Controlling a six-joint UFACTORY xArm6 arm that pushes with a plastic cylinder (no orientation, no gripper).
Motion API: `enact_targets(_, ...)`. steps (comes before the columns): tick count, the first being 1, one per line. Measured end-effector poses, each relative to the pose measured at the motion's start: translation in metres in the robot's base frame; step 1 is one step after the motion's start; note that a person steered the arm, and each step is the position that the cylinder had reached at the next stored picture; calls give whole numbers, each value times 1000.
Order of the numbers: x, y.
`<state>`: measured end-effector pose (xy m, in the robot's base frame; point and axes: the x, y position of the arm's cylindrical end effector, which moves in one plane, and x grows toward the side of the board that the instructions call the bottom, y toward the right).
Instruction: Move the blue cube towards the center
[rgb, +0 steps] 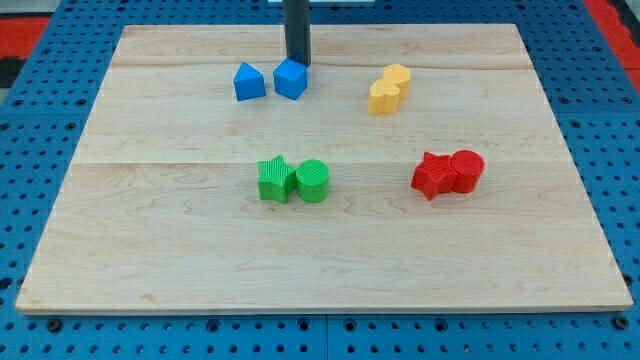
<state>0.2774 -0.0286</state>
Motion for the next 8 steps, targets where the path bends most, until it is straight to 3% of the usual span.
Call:
enact_targets(3, 7, 1)
enact_targets(5, -27, -4)
enact_targets(8, -6, -22)
